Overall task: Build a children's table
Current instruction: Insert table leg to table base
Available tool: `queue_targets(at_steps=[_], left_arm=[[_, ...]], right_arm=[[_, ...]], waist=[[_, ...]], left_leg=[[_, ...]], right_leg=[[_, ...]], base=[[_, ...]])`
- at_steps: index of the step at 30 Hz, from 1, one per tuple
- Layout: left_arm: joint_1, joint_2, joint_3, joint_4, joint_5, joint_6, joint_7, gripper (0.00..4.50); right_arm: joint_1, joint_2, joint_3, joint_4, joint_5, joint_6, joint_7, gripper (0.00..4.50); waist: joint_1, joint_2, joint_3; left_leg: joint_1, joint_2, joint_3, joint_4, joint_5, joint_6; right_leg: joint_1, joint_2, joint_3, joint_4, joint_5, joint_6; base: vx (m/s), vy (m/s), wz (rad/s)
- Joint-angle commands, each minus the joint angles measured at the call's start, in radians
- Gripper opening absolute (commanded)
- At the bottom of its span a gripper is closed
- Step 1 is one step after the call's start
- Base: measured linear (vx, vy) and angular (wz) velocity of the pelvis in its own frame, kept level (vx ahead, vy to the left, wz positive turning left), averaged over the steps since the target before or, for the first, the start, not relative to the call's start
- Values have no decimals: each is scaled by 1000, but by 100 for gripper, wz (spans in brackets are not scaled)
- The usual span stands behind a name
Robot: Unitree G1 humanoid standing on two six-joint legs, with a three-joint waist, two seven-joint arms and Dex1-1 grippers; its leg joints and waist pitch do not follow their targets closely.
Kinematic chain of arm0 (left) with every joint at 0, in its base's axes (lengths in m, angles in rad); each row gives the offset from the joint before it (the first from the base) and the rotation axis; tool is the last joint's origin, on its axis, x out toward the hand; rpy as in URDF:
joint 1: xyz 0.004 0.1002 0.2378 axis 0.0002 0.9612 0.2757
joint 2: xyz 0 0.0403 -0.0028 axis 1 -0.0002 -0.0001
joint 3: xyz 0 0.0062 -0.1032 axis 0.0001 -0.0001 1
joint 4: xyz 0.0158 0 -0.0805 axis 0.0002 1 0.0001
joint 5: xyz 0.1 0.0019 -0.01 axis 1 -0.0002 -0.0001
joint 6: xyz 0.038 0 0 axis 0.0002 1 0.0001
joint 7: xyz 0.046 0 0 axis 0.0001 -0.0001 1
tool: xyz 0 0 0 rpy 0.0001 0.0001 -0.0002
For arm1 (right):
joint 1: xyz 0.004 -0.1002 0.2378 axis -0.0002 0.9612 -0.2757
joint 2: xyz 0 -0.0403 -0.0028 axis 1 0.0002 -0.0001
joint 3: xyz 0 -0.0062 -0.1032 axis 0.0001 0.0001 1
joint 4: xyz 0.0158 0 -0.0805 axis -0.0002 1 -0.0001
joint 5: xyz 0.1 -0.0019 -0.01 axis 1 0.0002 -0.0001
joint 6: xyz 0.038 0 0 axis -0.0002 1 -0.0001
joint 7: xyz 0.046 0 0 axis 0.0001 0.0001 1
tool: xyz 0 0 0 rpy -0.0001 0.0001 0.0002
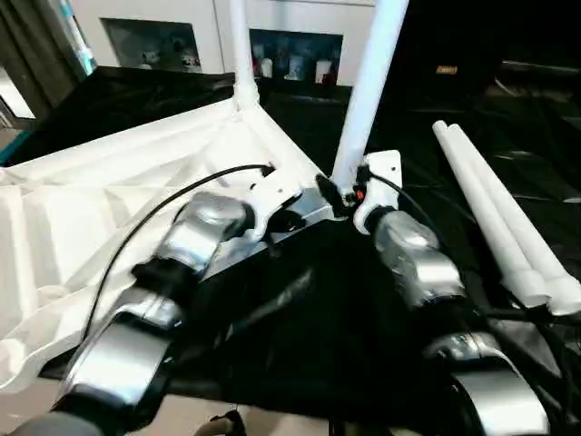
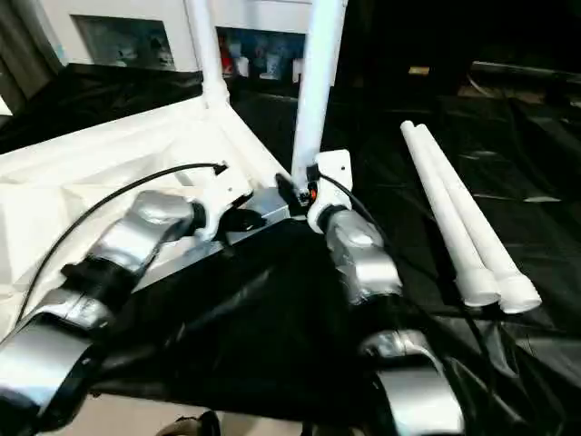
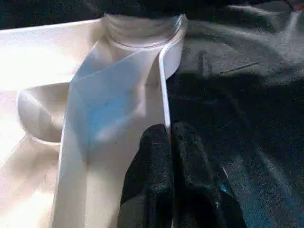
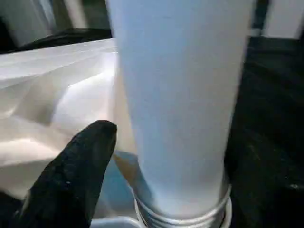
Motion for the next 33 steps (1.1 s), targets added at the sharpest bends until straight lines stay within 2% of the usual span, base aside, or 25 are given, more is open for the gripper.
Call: queue_targets(at_steps=[1,2,3,4,5,6,7,8,9,10,11,12,13,14,15,16,19,23,24,26,28,30,32,33], left_arm=[[25,-14,-46,-81,-64,-60,-144,0],[27,-12,-46,-82,-65,-63,-146,0],[47,8,-45,-108,-81,-99,-189,0],[54,18,-44,-120,-84,-100,-199,0],[62,28,-43,-132,-88,-113,-214,0],[67,33,-43,-139,-91,-122,-226,0],[78,51,-45,-154,-96,-134,-253,0],[85,61,-46,-164,-98,-143,-270,0],[92,69,-48,-174,-100,-149,-286,0],[98,77,-49,-185,-105,-147,-298,0],[104,84,-50,-197,-112,-147,-314,0],[110,89,-48,-206,-118,-149,-330,0],[117,94,-47,-217,-123,-146,-342,0],[117,94,-47,-217,-123,-146,-342,0],[127,104,-47,-232,-133,-148,-365,0],[132,109,-47,-239,-138,-148,-376,0],[147,120,-45,-258,-151,-147,-400,0],[152,121,-40,-261,-154,-142,-402,0],[153,122,-40,-261,-154,-141,-402,0],[153,122,-39,-260,-153,-142,-401,0],[155,123,-37,-261,-152,-140,-402,0],[154,123,-37,-261,-152,-140,-401,0],[153,123,-37,-259,-151,-139,-399,0],[154,123,-36,-261,-151,-139,-398,0]], right_arm=[[46,-33,115,-45,-14,62,152,415],[48,-37,117,-49,-13,64,157,415],[78,-99,144,-118,1,79,253,415],[94,-130,152,-155,14,92,301,415],[109,-155,155,-189,23,103,342,415],[120,-172,155,-210,30,107,371,415],[145,-214,160,-259,50,120,431,415],[158,-236,164,-286,58,128,461,415],[171,-255,168,-310,64,132,484,415],[181,-271,171,-332,71,140,499,415],[191,-287,174,-354,80,147,516,415],[199,-300,175,-373,88,157,531,415],[207,-311,173,-389,96,165,543,415],[207,-311,173,-389,96,165,543,415],[218,-328,168,-416,108,179,566,415],[224,-337,166,-432,114,188,578,415],[241,-364,164,-471,130,207,611,415],[249,-379,168,-486,135,213,621,415],[249,-380,168,-487,135,214,621,389],[250,-381,169,-486,131,216,621,381],[256,-386,178,-489,119,221,624,368],[259,-389,184,-486,112,219,623,341],[259,-389,188,-477,102,213,617,341],[259,-388,192,-470,95,208,612,322]], waist=[[7,0,-56],[9,0,-63],[15,4,-69],[25,5,-77],[29,1,-78],[38,-3,-88],[44,-2,-96],[49,0,-100],[50,0,-103],[50,2,-101],[48,-2,-97],[47,-4,-88],[47,-6,-86],[47,-6,-86],[49,-3,-76],[48,-4,-72],[49,-4,-69],[46,-6,-74],[45,-6,-77],[45,-7,-78],[47,-7,-85],[48,-8,-90],[49,-9,-91],[49,-10,-91]], left_leg=[[14,53,-15,-63,-233,69],[10,52,-14,-56,-175,82],[13,52,-10,-46,-94,106],[20,51,-4,-33,-14,135],[18,47,-1,-27,21,152],[12,40,0,-13,99,187],[2,39,-3,-1,175,213],[-2,41,-6,9,214,229],[-1,42,-6,13,222,235],[-8,44,-7,17,218,235],[-13,46,-7,14,193,232],[-10,50,-5,5,74,207],[-12,49,-4,2,44,194],[-12,49,-4,2,44,194],[-2,57,-3,-7,-51,161],[-3,59,-5,-13,-102,133],[5,61,-3,-20,-168,90],[2,57,-4,-20,-174,71],[0,55,-5,-17,-155,75],[-2,54,-5,-16,-147,77],[-4,51,-4,-8,-86,103],[-6,50,-3,-3,-57,121],[-7,50,-3,-1,-49,132],[-8,49,-3,1,-49,138]], right_leg=[[38,-55,29,-51,-214,-223],[48,-56,29,-39,-136,-241],[49,-50,29,-26,-8,-268],[50,-43,28,-5,153,-299],[52,-38,29,3,234,-307],[62,-31,30,27,410,-316],[66,-32,28,46,560,-321],[58,-28,23,58,635,-322],[57,-27,20,61,647,-324],[53,-27,17,63,624,-322],[52,-31,16,58,579,-320],[52,-38,18,41,377,-313],[56,-40,20,37,319,-306],[56,-40,20,37,319,-306],[46,-45,22,17,123,-294],[46,-48,24,8,3,-280],[37,-47,28,-6,-146,-249],[36,-47,29,-9,-177,-233],[36,-46,29,-5,-152,-233],[37,-46,29,-4,-139,-235],[41,-43,28,9,-32,-254],[44,-41,27,17,31,-270],[45,-42,26,19,49,-275],[45,-42,25,20,48,-276]], base=[[74,-32,5],[93,-35,3],[101,-33,1],[101,-33,1],[100,-24,6],[85,-14,6],[109,-18,8],[59,-10,3],[0,0,0],[0,0,0],[0,0,0],[0,0,0],[0,0,0],[0,0,0],[-60,-3,0],[-60,-3,0],[-74,-5,2],[-42,-1,1],[0,0,0],[0,0,0],[0,0,0],[0,0,0],[0,0,0],[0,0,0]])
